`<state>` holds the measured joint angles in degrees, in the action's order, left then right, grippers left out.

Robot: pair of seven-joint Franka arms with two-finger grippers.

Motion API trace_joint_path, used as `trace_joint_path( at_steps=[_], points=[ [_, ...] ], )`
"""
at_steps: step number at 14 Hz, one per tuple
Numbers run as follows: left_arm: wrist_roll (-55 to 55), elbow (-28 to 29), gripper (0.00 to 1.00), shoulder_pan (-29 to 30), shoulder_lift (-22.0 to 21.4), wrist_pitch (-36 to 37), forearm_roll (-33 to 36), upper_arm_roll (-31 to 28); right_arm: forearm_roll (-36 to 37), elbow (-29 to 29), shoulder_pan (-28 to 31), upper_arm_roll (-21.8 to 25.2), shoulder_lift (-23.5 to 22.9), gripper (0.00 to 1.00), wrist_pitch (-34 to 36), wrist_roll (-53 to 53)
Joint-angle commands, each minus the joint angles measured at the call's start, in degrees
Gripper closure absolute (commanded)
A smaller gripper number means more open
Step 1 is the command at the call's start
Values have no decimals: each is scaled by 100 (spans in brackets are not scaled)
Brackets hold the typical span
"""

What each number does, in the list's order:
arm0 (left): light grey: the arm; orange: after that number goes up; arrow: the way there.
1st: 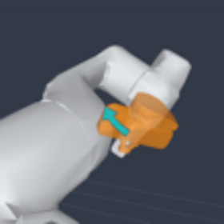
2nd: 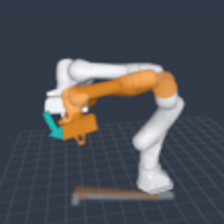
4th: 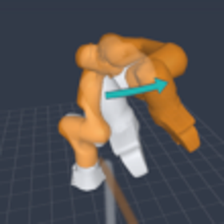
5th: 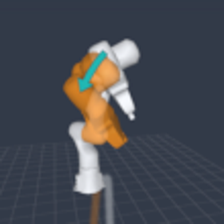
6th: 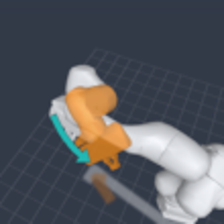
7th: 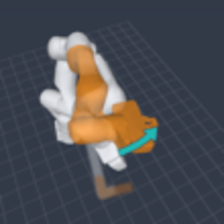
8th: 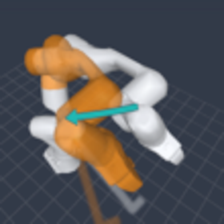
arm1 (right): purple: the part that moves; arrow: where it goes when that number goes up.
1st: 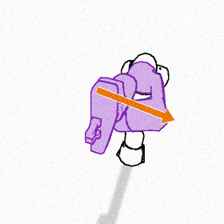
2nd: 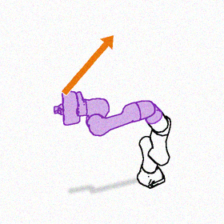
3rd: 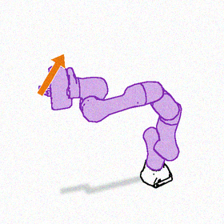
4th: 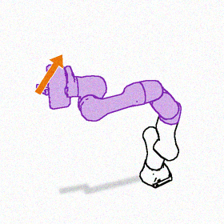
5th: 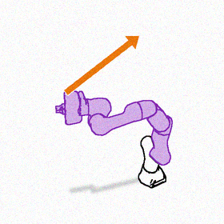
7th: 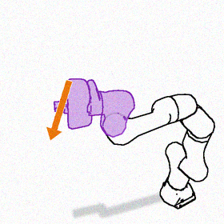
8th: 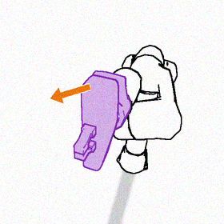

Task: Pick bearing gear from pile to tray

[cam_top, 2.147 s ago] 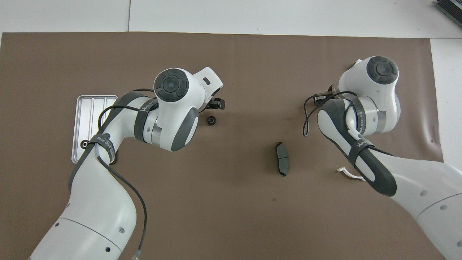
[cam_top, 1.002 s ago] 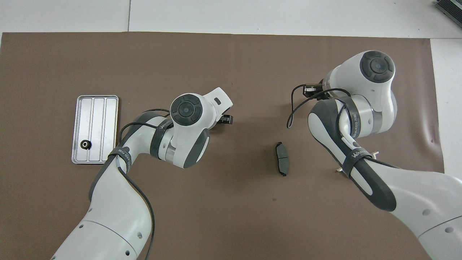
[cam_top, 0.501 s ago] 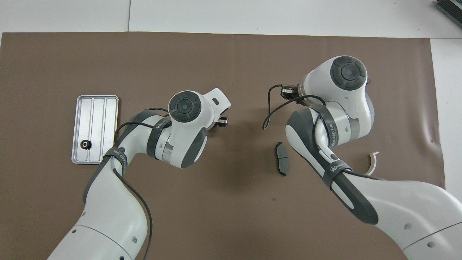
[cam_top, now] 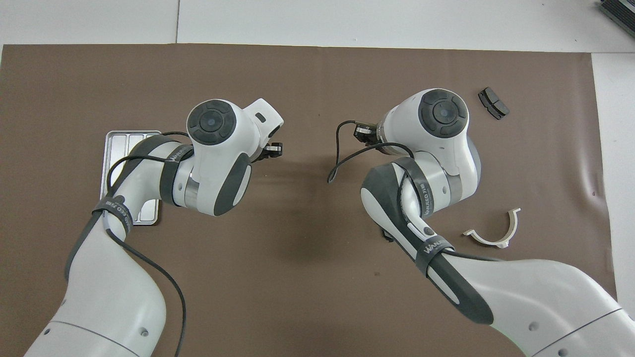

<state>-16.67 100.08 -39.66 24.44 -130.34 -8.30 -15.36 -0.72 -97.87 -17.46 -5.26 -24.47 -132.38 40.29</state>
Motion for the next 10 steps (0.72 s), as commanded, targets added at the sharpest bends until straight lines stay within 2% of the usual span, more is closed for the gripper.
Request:
trace_joint_path(
  at_steps=[1, 4, 8, 9, 10],
  points=[
    [206, 423, 100, 116, -413, 176, 100, -274, -218, 13, -283, -81, -102, 100, -436, 390],
    [611, 767, 100, 641, -686, 132, 100, -363, -192, 57, -968, -72, -557, 100, -1287, 1111],
    [2244, 785, 100, 1749, -722, 88, 92, -354, -113, 57, -1233, -54, -902, 99, -1870, 1306],
    [2456, 794, 100, 1934, -722, 79, 91, -354, -104, 57, -1216, -54, -911, 92, -1897, 1297],
    [2588, 829, 100, 2057, -722, 62, 91, -354, -95, 40, -1216, -45, -911, 61, -1915, 1297]
  ],
)
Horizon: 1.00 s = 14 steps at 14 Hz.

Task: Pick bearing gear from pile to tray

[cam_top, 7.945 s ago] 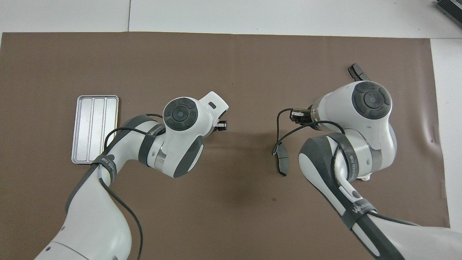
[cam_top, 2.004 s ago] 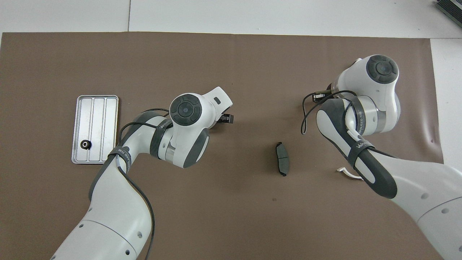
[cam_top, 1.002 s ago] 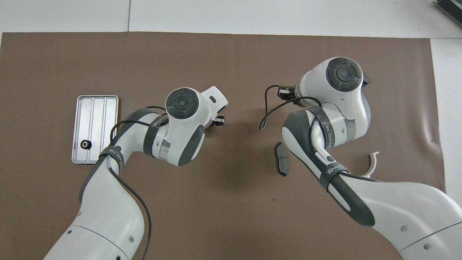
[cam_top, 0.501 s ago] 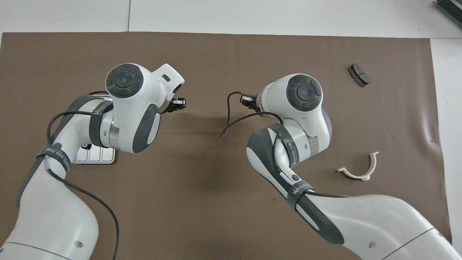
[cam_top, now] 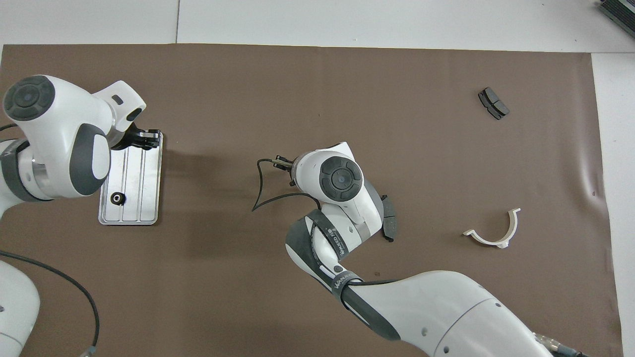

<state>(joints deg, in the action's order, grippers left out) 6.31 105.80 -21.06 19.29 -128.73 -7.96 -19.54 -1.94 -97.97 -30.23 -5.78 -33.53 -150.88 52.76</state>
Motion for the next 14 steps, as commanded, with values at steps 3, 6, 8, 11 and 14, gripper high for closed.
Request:
trace_joint_path(
  at_steps=[3, 6, 8, 11, 14],
  points=[
    [301, 511, 100, 418, -268, -441, 58, 64, 132, 58, 44, 33, 13, 0, -38, 50],
    [309, 766, 100, 524, -251, -959, 58, 64, 799, 67, 306, 217, 266, 0, 67, -20],
    [283, 819, 100, 585, -242, -1057, 58, 64, 923, 67, 692, 253, 688, 0, 575, -369],
    [318, 950, 100, 682, -207, -1259, 58, 64, 959, 67, 1413, 236, 1207, 0, 1428, -1923],
    [327, 1171, 53, 665, -233, -1550, 58, 64, 959, 76, 1976, 235, 1646, 0, 2167, -2638]
  ],
)
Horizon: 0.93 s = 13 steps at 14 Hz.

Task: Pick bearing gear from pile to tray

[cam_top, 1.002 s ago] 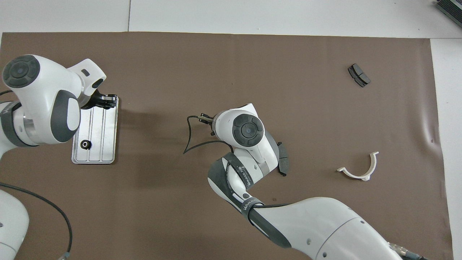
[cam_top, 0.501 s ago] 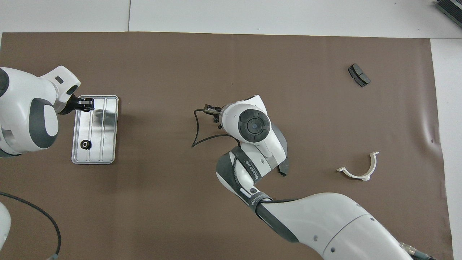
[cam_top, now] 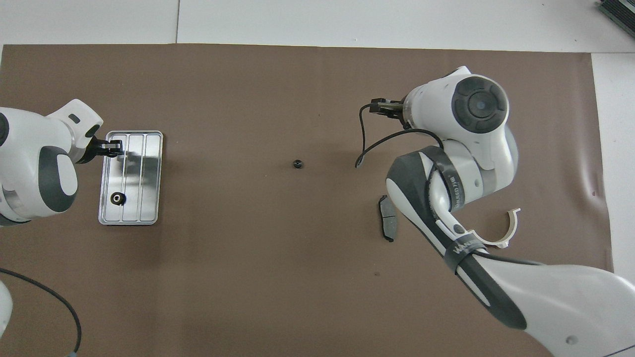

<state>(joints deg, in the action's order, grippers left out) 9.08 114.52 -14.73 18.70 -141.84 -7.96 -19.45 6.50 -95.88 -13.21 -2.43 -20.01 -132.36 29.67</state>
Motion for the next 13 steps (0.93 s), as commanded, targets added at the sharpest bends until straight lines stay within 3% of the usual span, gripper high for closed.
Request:
trace_joint_path(
  at_steps=[1, 3, 7, 11, 13],
  points=[
    [41, 316, 13, 14, -182, -212, 58, 56, 115, -132, 354, -100, 443, 0, 525, -426],
    [15, 325, 0, -39, -200, -186, 58, 56, 97, -132, 450, -100, 803, 0, 938, -436],
    [6, 176, 0, -118, -305, 121, 67, 108, 9, -132, 819, -109, 1612, 0, 1931, -733],
    [41, -140, 0, -487, -376, 228, 67, 100, -244, 191, 1294, -56, 1895, 0, 2932, -1690],
    [24, -115, 0, -566, -481, 271, 67, 108, -360, 368, 1111, 460, 1895, 0, 3338, -2069]
  ],
)
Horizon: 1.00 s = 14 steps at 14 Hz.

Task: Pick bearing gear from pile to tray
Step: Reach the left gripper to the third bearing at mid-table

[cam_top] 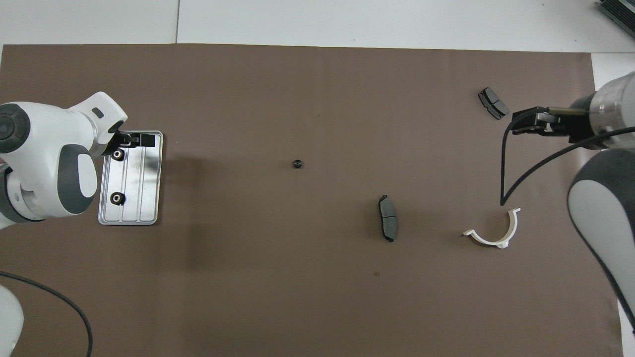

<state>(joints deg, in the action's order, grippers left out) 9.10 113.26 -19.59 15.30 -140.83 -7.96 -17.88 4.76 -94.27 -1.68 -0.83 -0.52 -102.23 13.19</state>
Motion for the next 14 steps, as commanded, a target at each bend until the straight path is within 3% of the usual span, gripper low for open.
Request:
trace_joint_path(
  at_steps=[1, 7, 12, 14],
  points=[
    [-74, 82, 0, -141, -220, 170, 58, -40, -212, 216, -191, 546, -45, 0, 466, -579],
    [-1121, -303, 0, -985, -133, 433, 40, -49, -432, -319, -333, 759, 297, 0, 555, -1046],
    [-1945, -339, 0, -1547, -115, 452, -21, -5, -370, -355, -386, 760, 333, 0, 555, -1055],
    [-2210, -645, 0, -1741, 85, 626, -13, 4, -370, -355, -386, 751, 342, 0, 555, -1029]
  ],
)
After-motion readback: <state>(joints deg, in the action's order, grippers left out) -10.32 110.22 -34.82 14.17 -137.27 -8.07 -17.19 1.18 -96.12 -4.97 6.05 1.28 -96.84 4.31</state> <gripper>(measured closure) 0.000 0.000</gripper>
